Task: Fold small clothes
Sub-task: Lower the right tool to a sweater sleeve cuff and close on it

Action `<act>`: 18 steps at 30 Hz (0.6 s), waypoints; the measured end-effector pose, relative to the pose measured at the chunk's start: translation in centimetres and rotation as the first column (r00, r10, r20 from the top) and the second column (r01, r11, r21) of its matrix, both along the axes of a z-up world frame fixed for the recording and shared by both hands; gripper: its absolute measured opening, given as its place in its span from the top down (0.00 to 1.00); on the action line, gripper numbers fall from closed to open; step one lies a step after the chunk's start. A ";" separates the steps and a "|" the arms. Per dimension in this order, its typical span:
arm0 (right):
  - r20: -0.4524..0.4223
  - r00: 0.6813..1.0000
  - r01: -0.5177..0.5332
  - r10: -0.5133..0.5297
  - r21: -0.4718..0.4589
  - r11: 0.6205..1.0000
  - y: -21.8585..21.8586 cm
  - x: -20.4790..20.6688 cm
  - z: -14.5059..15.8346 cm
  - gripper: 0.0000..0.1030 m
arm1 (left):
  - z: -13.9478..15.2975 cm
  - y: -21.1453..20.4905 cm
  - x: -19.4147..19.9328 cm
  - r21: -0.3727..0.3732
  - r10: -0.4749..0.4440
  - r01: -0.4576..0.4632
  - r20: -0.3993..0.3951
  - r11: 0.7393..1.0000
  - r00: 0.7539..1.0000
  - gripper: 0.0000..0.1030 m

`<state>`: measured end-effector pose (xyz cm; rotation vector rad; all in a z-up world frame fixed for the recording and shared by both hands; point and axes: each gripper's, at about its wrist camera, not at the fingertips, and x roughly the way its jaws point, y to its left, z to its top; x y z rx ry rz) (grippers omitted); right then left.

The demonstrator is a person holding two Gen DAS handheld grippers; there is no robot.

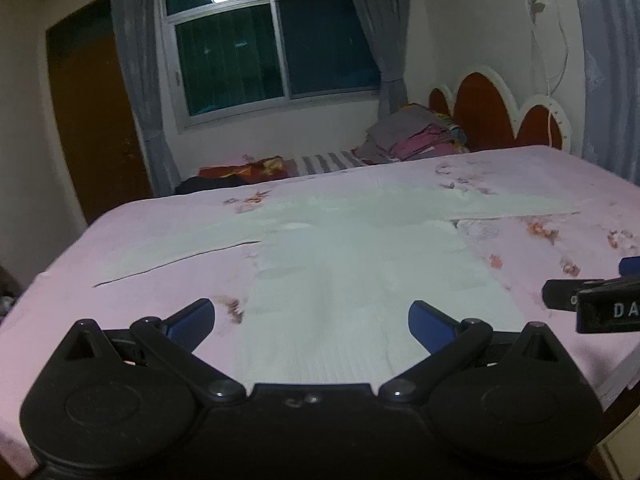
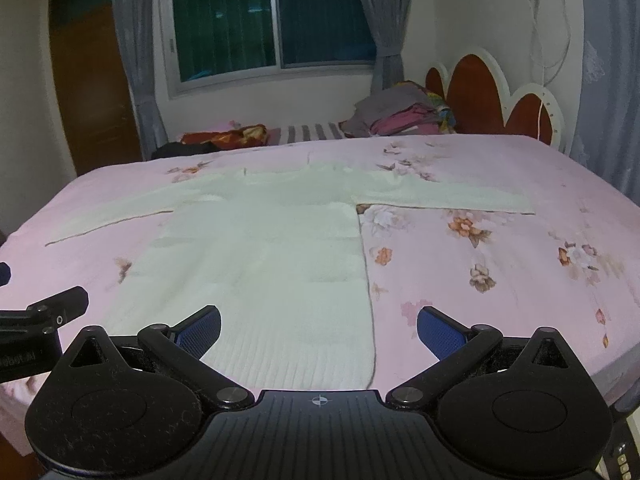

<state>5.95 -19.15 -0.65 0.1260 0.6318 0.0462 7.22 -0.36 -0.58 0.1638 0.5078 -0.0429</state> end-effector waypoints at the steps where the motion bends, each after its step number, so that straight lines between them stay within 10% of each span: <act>1: 0.001 1.000 0.005 -0.005 -0.002 1.000 0.0 0.7 0.0 0.00 | 0.0 0.2 0.8 -0.015 -0.011 0.011 -0.002 1.000 1.000 0.00; 18: -0.013 0.985 0.173 -0.174 -0.041 0.984 -1.5 12.1 0.3 0.00 | -0.1 3.8 13.0 -0.148 -0.100 0.089 -0.064 0.985 0.993 0.00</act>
